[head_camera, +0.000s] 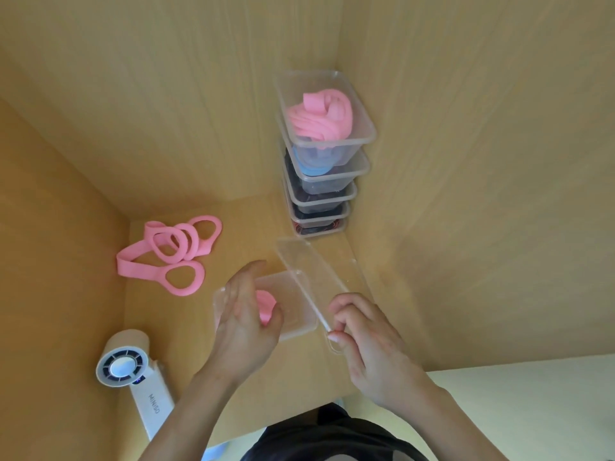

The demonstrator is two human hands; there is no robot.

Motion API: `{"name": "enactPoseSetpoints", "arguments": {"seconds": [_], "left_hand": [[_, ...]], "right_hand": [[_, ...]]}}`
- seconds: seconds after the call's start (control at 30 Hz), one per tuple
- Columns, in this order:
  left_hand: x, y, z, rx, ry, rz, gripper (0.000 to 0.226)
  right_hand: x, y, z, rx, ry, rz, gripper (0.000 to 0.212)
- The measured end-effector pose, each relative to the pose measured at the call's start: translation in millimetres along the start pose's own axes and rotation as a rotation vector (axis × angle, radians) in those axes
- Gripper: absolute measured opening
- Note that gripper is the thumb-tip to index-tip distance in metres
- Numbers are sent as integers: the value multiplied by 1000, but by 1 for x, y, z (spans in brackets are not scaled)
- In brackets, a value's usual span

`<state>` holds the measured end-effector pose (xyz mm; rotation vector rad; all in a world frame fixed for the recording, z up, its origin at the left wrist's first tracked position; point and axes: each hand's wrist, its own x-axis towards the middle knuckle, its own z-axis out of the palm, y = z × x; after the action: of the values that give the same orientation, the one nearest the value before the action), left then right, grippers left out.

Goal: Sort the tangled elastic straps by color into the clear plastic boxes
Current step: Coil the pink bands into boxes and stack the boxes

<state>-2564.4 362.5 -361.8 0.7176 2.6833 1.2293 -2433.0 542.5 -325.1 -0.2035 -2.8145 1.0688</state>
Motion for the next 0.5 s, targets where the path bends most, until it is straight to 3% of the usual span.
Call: {"name": "enactPoseSetpoints", "arguments": {"seconds": [0.2, 0.37, 0.5], "left_hand": [[0, -17, -20, -150, 163, -154, 89], [-10, -35, -43, -164, 291, -133, 26], [-24, -41, -54, -113, 295, -135, 20]], "right_hand": [[7, -23, 1, 4, -145, -238, 6], [24, -24, 2, 123, -148, -240, 6], [42, -21, 4, 153, -35, -253, 8]]}}
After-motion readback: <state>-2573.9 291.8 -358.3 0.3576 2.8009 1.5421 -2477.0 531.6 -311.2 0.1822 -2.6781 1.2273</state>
